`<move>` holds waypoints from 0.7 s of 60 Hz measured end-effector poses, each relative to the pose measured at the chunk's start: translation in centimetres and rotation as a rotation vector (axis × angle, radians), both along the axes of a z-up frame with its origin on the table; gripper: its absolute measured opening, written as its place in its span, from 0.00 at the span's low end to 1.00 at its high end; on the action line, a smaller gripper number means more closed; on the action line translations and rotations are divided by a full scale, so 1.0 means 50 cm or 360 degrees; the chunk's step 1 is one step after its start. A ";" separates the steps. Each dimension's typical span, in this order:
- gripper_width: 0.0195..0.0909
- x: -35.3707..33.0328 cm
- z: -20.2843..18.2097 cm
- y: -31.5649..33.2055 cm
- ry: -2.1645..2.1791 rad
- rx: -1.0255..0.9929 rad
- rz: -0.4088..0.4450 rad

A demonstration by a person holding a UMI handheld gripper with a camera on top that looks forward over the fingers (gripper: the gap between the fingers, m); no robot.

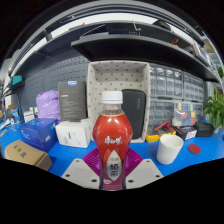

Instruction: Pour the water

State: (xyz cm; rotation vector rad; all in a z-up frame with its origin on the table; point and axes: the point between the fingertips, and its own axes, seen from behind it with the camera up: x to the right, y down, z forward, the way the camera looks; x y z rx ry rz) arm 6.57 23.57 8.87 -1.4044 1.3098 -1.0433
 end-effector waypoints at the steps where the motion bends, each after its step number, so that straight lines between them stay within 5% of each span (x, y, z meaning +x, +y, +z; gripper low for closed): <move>1: 0.08 -0.001 0.000 0.001 -0.0003 -0.0004 0.0005; 16: 0.08 0.004 0.025 0.002 0.0093 0.0287 0.0037; 26: 0.08 0.043 0.089 -0.026 0.0199 0.1061 -0.0123; 42: 0.08 0.097 0.084 -0.073 0.0401 0.2073 -0.0249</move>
